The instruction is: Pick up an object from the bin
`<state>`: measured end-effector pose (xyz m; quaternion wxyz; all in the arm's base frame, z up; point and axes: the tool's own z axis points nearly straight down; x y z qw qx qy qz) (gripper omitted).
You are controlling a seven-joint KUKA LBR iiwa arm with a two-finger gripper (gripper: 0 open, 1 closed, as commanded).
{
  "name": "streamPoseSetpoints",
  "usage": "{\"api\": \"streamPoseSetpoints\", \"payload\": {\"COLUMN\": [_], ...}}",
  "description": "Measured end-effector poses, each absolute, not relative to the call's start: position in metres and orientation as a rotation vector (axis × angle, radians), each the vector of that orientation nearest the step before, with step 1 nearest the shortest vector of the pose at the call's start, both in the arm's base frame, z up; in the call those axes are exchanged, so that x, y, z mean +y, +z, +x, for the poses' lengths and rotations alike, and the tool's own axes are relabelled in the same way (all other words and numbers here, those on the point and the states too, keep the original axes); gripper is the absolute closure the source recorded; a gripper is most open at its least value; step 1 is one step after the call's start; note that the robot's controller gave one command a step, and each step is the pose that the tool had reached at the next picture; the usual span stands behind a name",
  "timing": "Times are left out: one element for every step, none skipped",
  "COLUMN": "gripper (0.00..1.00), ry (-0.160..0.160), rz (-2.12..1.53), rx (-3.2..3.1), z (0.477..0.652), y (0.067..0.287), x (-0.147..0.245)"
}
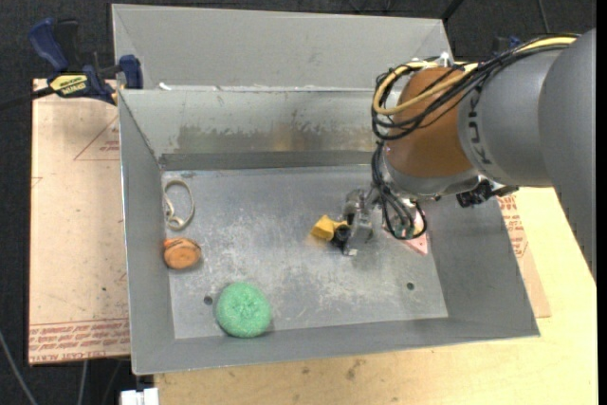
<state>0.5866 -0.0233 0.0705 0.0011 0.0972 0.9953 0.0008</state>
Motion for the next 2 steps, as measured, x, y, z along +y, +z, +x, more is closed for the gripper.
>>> {"api": "streamPoseSetpoints", "payload": {"gripper": [1.00,1.00], "ry": [0.002,0.002], "rz": [0.314,0.318], "rx": [3.123,3.124], "z": [0.5869,0.5867], "y": [0.0705,0.0719], "x": [-0.0230,-0.0228]}}
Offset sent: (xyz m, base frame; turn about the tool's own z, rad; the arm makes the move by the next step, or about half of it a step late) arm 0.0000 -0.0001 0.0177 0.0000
